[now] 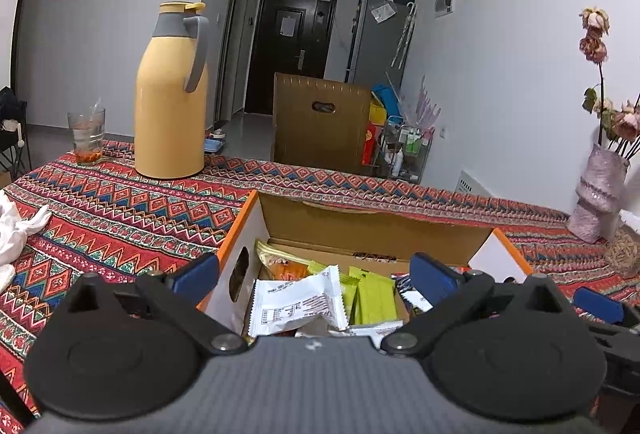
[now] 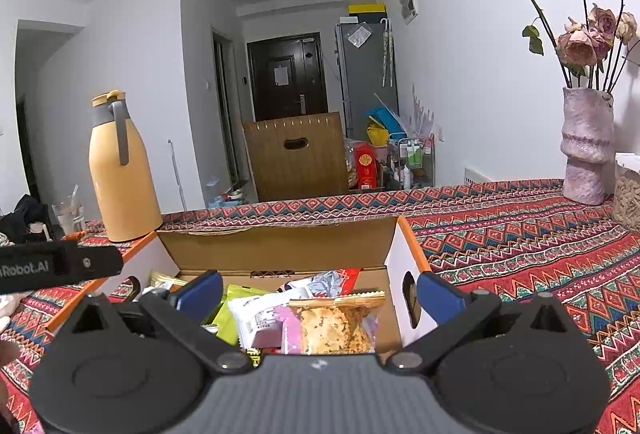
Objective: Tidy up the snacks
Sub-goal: 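Carry both packets over the box and open both grippers to drop them, then withdraw both grippers from the box back toward the snack pile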
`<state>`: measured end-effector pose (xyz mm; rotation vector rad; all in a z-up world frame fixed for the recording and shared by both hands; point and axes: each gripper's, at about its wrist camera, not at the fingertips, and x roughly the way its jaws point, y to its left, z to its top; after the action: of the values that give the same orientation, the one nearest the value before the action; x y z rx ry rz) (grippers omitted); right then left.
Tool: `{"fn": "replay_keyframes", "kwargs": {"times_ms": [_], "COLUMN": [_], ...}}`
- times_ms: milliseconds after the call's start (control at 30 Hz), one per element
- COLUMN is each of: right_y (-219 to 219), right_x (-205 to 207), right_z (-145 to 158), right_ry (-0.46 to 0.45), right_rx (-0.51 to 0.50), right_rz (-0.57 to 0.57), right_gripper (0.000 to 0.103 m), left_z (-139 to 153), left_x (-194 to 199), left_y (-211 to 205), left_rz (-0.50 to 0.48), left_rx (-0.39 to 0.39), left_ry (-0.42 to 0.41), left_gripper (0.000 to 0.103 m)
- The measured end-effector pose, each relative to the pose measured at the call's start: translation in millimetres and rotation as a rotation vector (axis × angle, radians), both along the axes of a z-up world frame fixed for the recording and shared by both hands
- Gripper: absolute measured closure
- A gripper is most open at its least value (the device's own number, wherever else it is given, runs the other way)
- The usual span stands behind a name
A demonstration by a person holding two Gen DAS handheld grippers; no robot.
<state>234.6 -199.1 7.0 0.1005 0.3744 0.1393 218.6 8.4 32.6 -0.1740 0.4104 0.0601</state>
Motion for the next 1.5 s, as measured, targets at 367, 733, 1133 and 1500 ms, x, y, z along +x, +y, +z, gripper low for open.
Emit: {"fn": "replay_keyframes", "kwargs": {"times_ms": [367, 733, 1133, 1500], "right_y": [-2.2, -11.3, -23.0, -28.4], "right_x": [-24.2, -63.7, -113.2, -135.4], "right_z": [26.6, 30.4, 18.1, -13.7], "right_ry": [-0.079, -0.075, -0.025, 0.093], "right_rx": [0.001, 0.005, 0.012, 0.001], "right_rz": [-0.004, -0.007, -0.009, 0.001], "right_gripper": [0.000, 0.000, 0.000, 0.000], "left_z": [23.1, 34.5, 17.7, -20.0], "left_x": [-20.9, -59.8, -105.3, -118.7], "left_y": [-7.9, -6.5, 3.5, 25.1], "left_rz": [-0.044, -0.051, -0.033, -0.008], "left_rx": [-0.006, -0.008, 0.019, 0.029], "left_ry": [-0.037, -0.047, 0.018, 0.150], "left_gripper": [0.000, 0.000, 0.000, 0.000]}}
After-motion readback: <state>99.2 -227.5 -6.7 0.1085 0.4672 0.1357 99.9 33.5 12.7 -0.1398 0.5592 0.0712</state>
